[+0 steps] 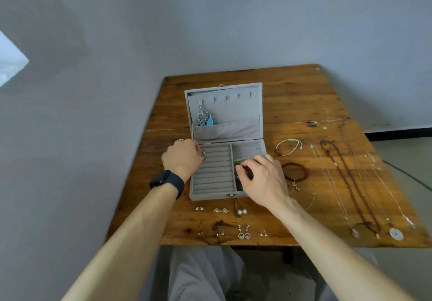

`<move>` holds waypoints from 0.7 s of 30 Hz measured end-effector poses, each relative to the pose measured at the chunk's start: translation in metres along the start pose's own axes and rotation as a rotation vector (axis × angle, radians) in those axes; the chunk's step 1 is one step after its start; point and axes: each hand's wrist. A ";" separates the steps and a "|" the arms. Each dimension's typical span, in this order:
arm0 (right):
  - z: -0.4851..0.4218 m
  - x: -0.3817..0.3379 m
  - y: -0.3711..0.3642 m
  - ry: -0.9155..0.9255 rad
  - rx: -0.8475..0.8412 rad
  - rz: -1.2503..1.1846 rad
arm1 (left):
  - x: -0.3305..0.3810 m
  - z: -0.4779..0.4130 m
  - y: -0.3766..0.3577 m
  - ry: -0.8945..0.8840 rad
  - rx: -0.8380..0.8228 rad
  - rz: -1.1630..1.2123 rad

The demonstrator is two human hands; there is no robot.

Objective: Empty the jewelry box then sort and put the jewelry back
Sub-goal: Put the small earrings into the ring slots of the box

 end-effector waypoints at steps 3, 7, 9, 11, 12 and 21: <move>0.001 -0.001 0.000 0.006 0.012 -0.003 | 0.005 -0.005 -0.001 0.047 -0.051 -0.023; 0.001 -0.001 0.000 0.007 0.014 0.008 | 0.015 -0.012 0.004 0.087 -0.111 -0.114; 0.001 -0.001 0.000 0.008 0.011 0.015 | 0.020 -0.012 0.006 0.116 -0.134 -0.138; 0.002 0.000 0.000 0.010 0.019 0.017 | 0.024 -0.012 0.006 0.133 -0.141 -0.156; 0.002 0.001 -0.001 0.011 0.024 0.018 | 0.025 -0.011 0.006 0.133 -0.139 -0.161; 0.003 0.001 -0.002 0.010 0.022 0.018 | 0.021 -0.007 -0.001 0.097 -0.079 -0.197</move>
Point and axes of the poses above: each hand's wrist, its own z-axis away from the middle knuckle, its own y-axis out of the back of the hand, x = y × z, and after that the axes turned 14 degrees about -z, right-handed
